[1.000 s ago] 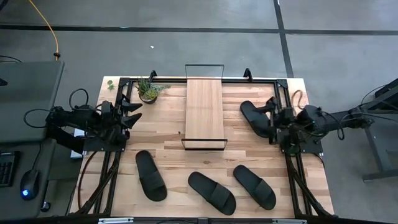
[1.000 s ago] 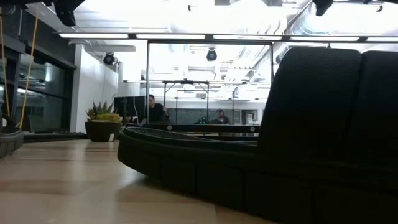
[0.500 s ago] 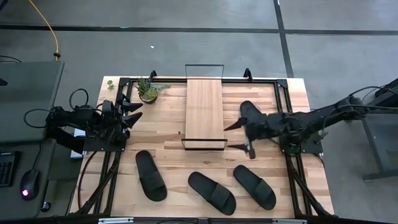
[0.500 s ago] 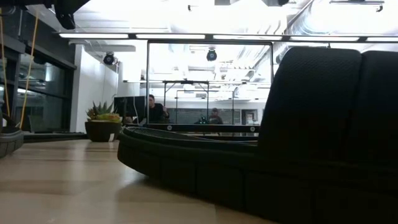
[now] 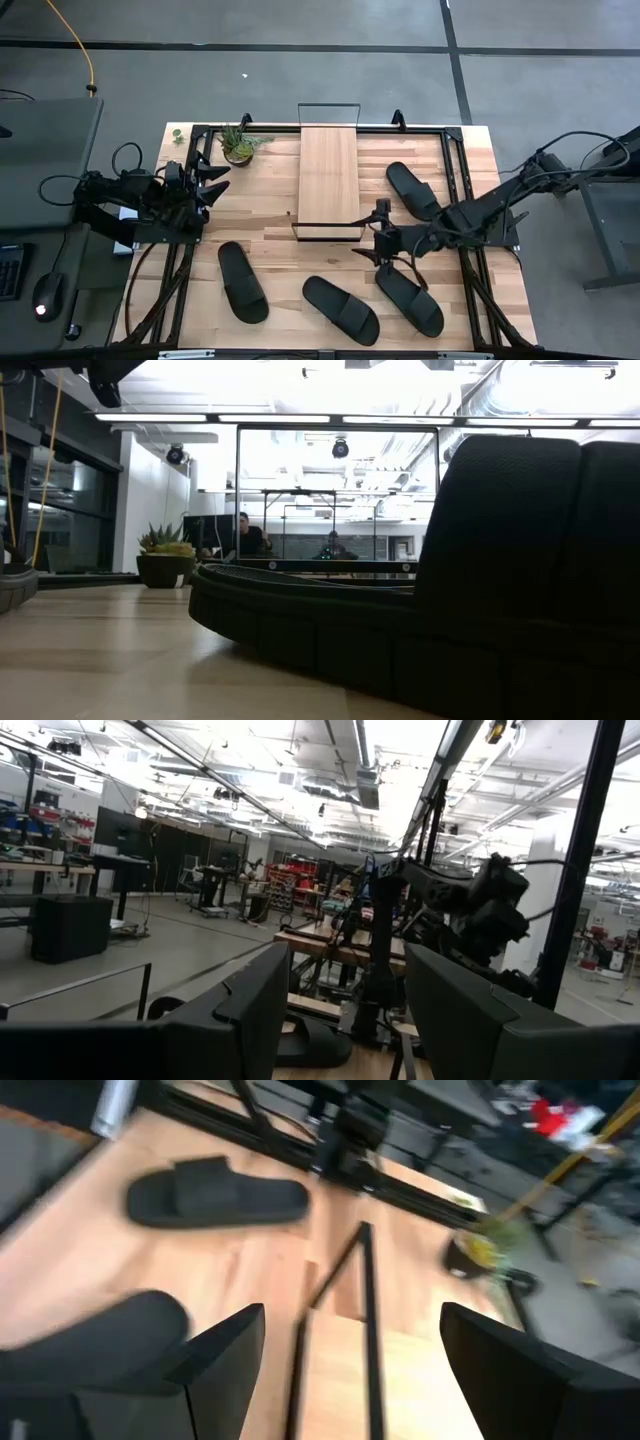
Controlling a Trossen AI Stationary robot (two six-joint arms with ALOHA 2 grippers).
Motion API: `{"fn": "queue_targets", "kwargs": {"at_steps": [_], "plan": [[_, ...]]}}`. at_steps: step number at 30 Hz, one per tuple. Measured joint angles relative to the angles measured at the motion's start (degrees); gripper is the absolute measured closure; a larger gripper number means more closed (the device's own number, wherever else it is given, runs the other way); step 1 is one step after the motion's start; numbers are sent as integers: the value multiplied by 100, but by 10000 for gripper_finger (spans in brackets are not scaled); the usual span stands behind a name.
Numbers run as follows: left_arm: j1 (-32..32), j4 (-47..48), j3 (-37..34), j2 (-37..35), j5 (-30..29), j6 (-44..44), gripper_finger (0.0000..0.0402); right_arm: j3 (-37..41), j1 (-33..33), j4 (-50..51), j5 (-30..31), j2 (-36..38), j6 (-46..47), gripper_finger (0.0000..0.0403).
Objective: Pick and place slides into the shelf
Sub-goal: Put the bottom center black slide on the shelf
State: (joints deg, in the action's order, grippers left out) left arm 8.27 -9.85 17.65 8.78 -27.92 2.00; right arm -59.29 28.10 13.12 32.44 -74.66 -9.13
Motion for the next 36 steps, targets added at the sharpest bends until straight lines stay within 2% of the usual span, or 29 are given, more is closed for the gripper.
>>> {"fn": "queue_targets", "kwargs": {"at_steps": [4, 15, 36], "plan": [[0, 28, 0, 0, 0, 0, 218, 0, 215, 179, 494, -142, 250, 109], [0, 64, 0, 0, -2, 2, 218, 0, 1021, 495, 1185, -657, 1182, 109], [0, 220, 0, 0, -20, 133, 218, 2, 1837, 415, 1190, -1736, 2038, 109]]}}
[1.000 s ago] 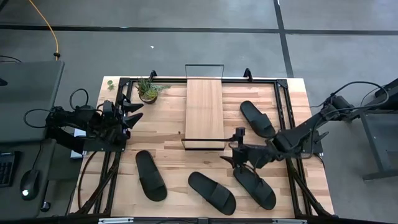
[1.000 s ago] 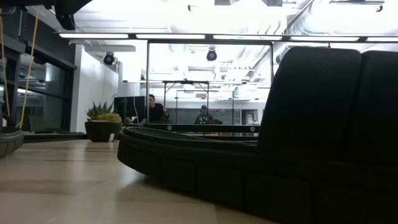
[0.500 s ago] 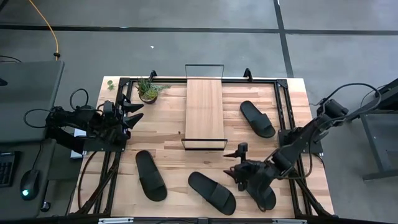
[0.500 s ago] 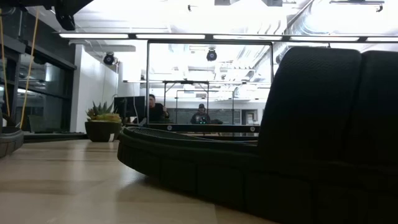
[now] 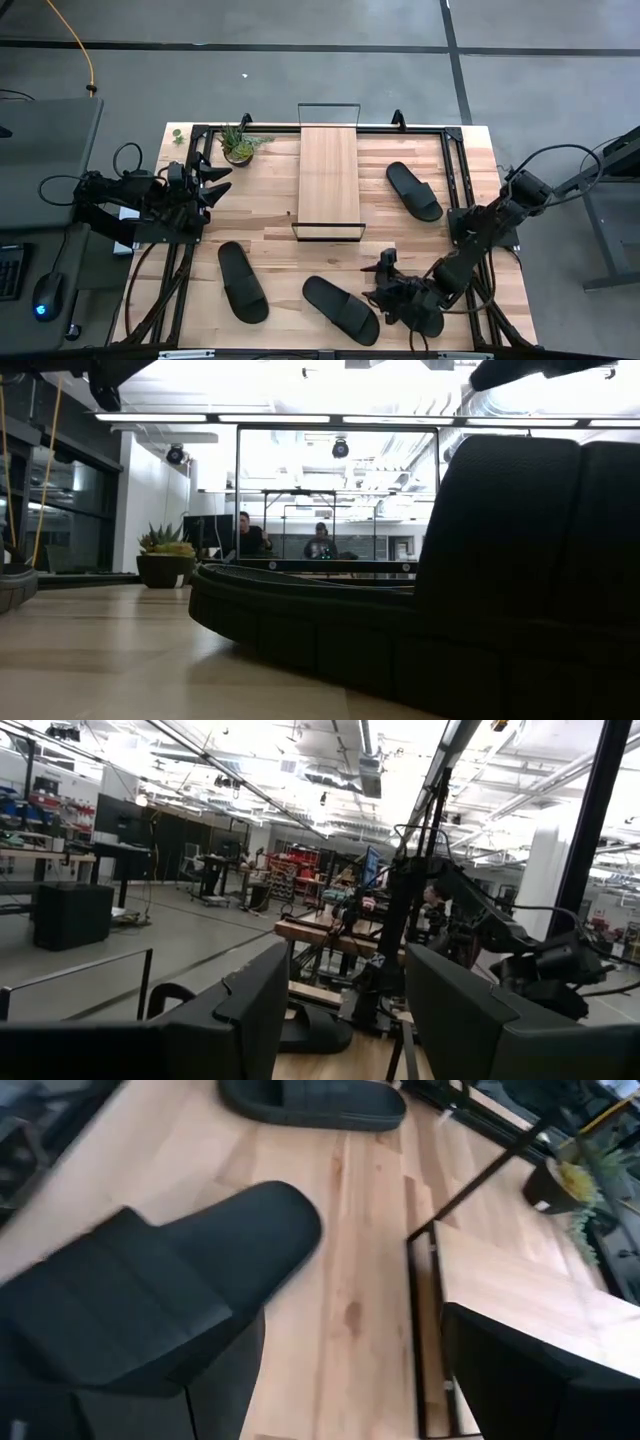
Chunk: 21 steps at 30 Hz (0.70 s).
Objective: Pick and place slides into the shelf
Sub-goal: Put the bottom center black slide on the shelf
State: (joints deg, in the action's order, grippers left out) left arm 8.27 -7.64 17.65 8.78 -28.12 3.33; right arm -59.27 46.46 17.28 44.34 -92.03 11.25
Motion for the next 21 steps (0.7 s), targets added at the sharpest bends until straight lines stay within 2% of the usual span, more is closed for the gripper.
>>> {"fn": "queue_targets", "kwargs": {"at_steps": [7, 21], "plan": [[0, 14, 0, 0, 0, 9, 218, 0, 264, -134, -155, -52, 329, 109], [0, 64, 0, 0, -2, 17, 218, 7, 359, -906, -291, -911, 72, 110]]}}
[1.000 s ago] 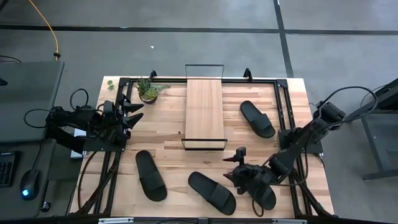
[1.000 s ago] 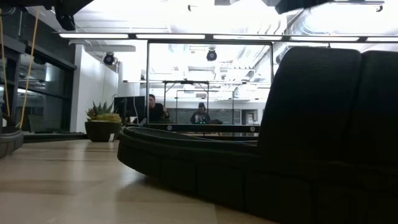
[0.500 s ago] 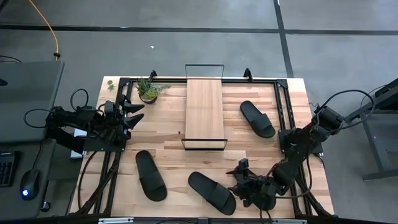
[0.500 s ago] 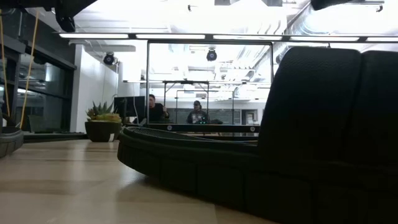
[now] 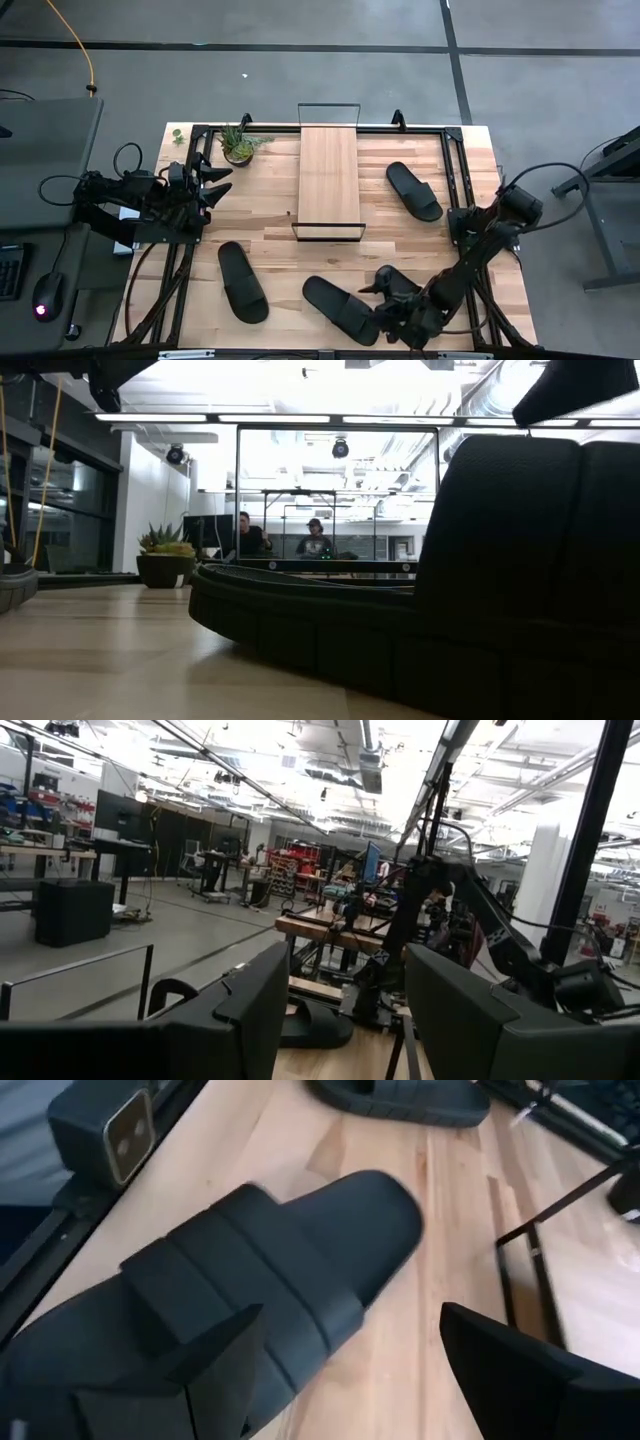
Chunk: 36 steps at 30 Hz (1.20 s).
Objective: Pick and place slides into the shelf
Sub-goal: Put the bottom center black slide on the shelf
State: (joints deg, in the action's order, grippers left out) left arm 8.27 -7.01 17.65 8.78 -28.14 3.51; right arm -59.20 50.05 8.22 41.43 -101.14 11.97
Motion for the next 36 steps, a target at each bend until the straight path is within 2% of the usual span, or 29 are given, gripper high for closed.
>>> {"fn": "queue_targets", "kwargs": {"at_steps": [4, 11, 21, 29, 36], "plan": [[0, -2, 0, 0, -21, -7, 218, 0, 69, -196, -100, -155, 106, 110], [-2, -7, 0, -2, -468, -179, 218, 0, 220, -424, -47, -208, 267, 110], [0, -101, 0, -2, -494, -195, 218, -8, 301, -463, -159, -580, 607, 110], [-2, -98, 0, -1, -494, -195, 218, -535, 299, 391, -108, -1006, 621, 110], [0, -98, 0, -2, -494, -192, 218, -610, 286, 577, 522, -1195, 1009, 120]]}}
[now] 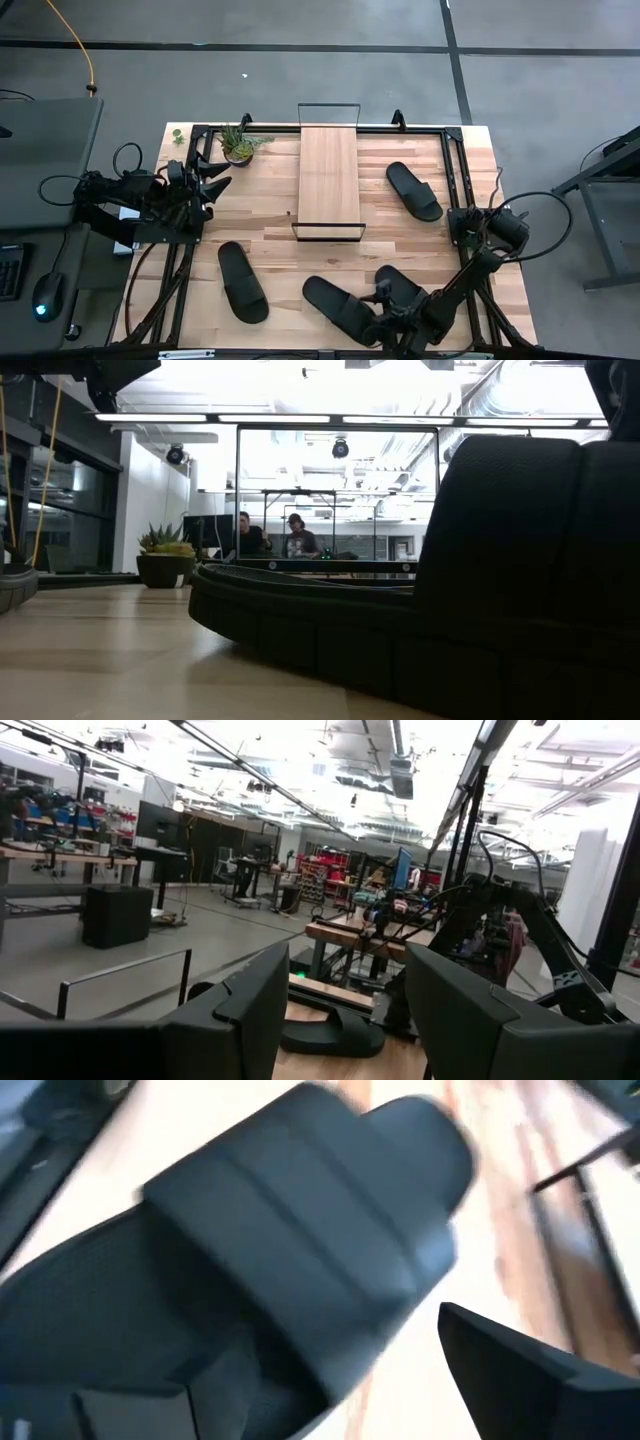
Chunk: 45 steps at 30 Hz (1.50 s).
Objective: Pick and place slides into the shelf
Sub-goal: Put the bottom center black slide on the shelf
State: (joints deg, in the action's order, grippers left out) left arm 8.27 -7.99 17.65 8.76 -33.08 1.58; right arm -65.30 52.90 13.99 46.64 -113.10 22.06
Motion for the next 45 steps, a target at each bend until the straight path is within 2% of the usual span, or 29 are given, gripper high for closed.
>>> {"fn": "queue_targets", "kwargs": {"at_steps": [4, 16, 26, 33, 45], "plan": [[-1, 2, 0, -1, 0, 2, 218, 0, -30, 11, 117, 2, -50, 153], [-1, 11, 0, -1, 2, 15, 218, 0, -191, 62, -117, 3, 149, 287], [0, 16, 0, -1, 2, 15, 218, 0, -294, 212, 37, 7, 160, 392], [0, 24, 0, -1, 2, 15, 218, 0, -492, 377, 291, 11, 341, 399], [-1, 50, 0, -1, 2, 11, 218, 0, -772, 186, 286, 162, -230, 402]]}}
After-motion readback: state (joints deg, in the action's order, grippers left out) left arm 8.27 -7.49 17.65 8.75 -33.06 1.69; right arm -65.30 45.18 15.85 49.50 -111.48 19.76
